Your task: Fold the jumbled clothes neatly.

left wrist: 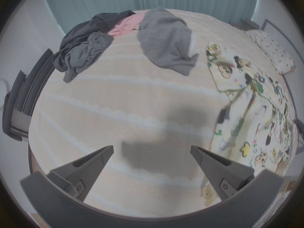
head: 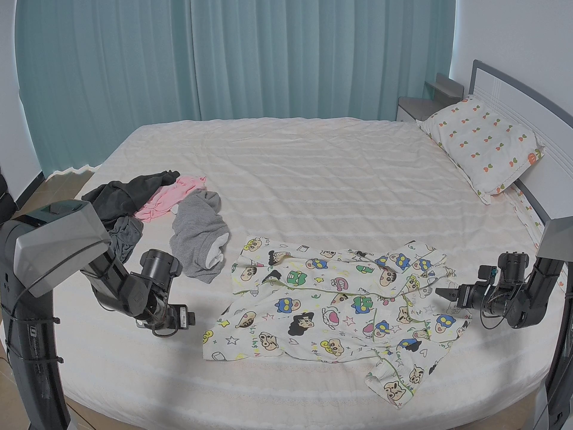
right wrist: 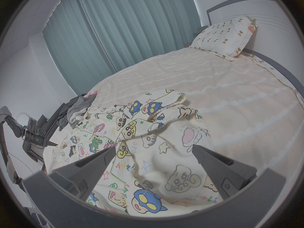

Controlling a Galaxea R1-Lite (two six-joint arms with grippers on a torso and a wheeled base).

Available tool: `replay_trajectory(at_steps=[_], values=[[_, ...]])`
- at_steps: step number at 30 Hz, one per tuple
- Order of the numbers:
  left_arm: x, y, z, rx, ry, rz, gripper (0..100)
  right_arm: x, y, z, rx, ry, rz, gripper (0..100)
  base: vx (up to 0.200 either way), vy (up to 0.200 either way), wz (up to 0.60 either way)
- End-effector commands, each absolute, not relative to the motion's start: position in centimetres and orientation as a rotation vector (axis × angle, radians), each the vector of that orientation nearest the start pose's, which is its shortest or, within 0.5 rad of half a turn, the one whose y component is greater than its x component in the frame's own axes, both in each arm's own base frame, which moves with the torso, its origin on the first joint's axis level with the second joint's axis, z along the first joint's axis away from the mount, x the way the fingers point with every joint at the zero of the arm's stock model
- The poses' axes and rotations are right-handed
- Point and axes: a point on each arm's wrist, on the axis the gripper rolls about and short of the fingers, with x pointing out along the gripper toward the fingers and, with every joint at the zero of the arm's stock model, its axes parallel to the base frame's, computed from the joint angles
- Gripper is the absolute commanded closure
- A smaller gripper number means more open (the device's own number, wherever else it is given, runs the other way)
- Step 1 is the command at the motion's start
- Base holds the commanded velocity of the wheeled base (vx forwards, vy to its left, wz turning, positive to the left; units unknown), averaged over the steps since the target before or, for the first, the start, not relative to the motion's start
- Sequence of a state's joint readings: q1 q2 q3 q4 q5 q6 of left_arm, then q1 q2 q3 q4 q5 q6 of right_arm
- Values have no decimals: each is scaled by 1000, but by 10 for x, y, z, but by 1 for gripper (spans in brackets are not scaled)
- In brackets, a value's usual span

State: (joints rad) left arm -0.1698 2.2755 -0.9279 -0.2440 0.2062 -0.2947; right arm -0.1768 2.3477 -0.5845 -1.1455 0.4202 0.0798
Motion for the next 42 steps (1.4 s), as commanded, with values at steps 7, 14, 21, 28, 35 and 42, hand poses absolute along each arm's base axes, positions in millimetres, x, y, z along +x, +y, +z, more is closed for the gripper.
replay_trajectory(at_steps=[7,14,21,28,35,42], values=[[324,-65,42,-405,1027,30,0,329,-50,-30,260,600,213,0,0,0,0],[281,-97,19,-379,1127,-154,0,328,-49,-31,261,605,214,0,0,0,0],[281,-120,-25,-280,1073,-134,0,328,-49,-31,261,605,214,0,0,0,0],[277,-131,-38,-229,1087,-130,0,328,-49,-31,261,607,215,0,0,0,0],[277,-136,-53,-99,1067,-89,0,328,-49,-31,261,607,215,0,0,0,0],[279,-137,-54,-100,1050,-83,100,327,-48,-31,261,610,215,0,0,0,0]])
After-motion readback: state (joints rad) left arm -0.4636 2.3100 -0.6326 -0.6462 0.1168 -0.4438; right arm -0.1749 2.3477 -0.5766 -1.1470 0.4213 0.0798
